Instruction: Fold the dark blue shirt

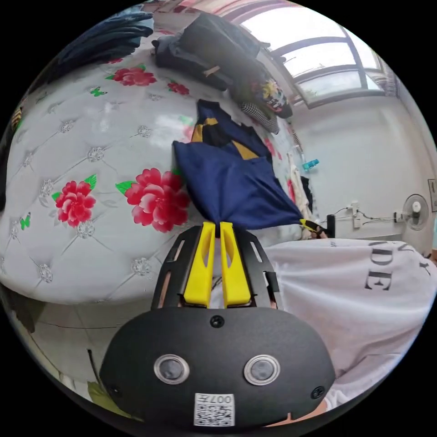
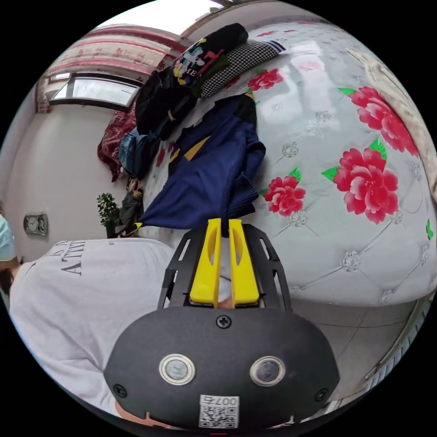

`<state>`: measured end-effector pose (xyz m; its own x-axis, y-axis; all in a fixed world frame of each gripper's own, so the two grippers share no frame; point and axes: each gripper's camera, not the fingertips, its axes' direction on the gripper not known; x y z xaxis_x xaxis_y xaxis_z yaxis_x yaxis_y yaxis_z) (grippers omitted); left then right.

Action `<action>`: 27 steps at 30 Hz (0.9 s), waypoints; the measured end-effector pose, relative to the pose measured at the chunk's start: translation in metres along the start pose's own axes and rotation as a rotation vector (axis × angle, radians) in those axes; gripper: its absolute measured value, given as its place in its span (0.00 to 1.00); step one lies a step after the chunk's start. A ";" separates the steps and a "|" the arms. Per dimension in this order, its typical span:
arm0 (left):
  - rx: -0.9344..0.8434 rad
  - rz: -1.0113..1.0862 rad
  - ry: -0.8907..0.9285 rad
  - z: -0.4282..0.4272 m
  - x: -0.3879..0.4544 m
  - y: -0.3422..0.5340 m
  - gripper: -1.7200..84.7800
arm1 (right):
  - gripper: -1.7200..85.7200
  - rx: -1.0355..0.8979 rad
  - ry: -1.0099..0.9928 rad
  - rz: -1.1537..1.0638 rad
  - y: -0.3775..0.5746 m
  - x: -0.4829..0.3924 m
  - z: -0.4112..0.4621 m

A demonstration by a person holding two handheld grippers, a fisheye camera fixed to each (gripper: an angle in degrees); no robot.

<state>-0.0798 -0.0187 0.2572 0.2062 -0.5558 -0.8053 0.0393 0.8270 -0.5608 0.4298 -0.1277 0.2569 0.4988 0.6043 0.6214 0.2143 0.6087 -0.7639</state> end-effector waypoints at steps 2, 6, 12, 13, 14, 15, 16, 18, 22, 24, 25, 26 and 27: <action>0.050 -0.011 0.107 -0.041 0.002 0.001 0.01 | 0.03 0.014 -0.109 0.041 0.007 0.004 -0.031; 0.101 -0.053 0.160 -0.071 -0.009 -0.046 0.01 | 0.03 0.053 -0.339 0.112 -0.013 0.019 -0.070; 0.195 -0.181 0.247 -0.060 -0.039 -0.222 0.03 | 0.04 0.158 -0.474 0.158 -0.124 0.044 -0.094; 0.265 -0.219 0.234 -0.053 -0.042 -0.253 0.03 | 0.05 0.203 -0.429 0.156 -0.150 0.046 -0.092; 0.320 -0.243 0.218 -0.045 -0.044 -0.280 0.06 | 0.06 0.247 -0.395 0.154 -0.173 0.050 -0.086; 0.333 -0.260 0.190 -0.040 -0.045 -0.290 0.07 | 0.06 0.262 -0.372 0.156 -0.183 0.052 -0.083; 0.317 -0.298 0.116 -0.029 -0.047 -0.307 0.09 | 0.07 0.269 -0.332 0.178 -0.196 0.057 -0.073; 0.263 -0.336 0.047 -0.014 -0.049 -0.318 0.10 | 0.09 0.265 -0.292 0.194 -0.203 0.064 -0.058; 0.214 -0.248 -0.021 0.000 -0.043 -0.290 0.11 | 0.12 0.263 -0.207 0.250 -0.169 0.082 -0.030; 0.196 -0.229 -0.039 0.000 -0.044 -0.260 0.11 | 0.13 0.288 -0.201 0.330 -0.138 0.094 -0.020; 0.186 -0.227 -0.045 -0.002 -0.045 -0.240 0.11 | 0.13 0.313 -0.203 0.390 -0.116 0.102 -0.013; 0.175 -0.245 -0.047 -0.004 -0.049 -0.220 0.11 | 0.13 0.334 -0.207 0.449 -0.098 0.110 -0.005; 0.172 -0.257 -0.043 -0.005 -0.052 -0.212 0.10 | 0.13 0.338 -0.213 0.475 -0.091 0.114 0.000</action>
<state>-0.1036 -0.1654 0.4164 0.2091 -0.7476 -0.6303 0.2596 0.6639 -0.7013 0.4669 -0.1139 0.3970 0.2883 0.9173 0.2746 -0.2854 0.3560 -0.8898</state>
